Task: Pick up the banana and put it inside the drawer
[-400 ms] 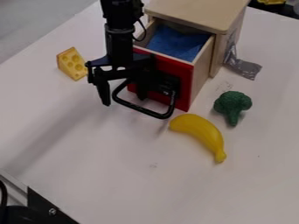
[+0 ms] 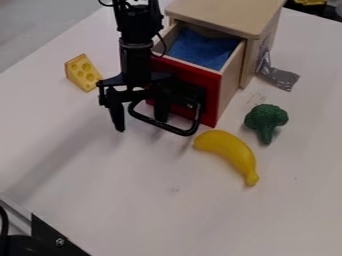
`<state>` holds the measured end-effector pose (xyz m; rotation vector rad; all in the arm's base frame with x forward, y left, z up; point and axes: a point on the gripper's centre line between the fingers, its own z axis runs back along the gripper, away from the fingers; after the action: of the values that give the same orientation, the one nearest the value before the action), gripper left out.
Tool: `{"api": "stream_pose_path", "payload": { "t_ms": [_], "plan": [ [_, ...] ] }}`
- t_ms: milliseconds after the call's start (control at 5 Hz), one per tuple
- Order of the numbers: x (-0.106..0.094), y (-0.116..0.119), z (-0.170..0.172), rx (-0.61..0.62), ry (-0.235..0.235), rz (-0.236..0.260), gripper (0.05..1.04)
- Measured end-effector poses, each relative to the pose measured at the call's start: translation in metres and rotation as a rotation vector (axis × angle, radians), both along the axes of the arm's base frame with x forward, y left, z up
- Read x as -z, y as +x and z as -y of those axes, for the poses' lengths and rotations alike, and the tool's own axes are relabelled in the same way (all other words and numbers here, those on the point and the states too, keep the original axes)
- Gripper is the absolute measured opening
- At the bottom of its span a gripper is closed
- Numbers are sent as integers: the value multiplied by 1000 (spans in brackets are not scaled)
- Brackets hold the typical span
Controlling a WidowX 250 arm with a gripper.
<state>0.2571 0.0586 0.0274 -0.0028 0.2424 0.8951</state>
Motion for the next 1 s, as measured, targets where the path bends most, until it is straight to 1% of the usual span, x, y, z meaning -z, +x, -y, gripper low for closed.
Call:
{"api": "stream_pose_path", "payload": {
  "t_ms": [400,600,800,1000],
  "plan": [
    [-24,-11,18,45,-34,44,1000],
    [-26,-21,28,86,-34,52,1000],
    [-18,-28,42,134,-30,49,1000],
    [-2,-35,63,186,-14,39,1000]
  ]
}}
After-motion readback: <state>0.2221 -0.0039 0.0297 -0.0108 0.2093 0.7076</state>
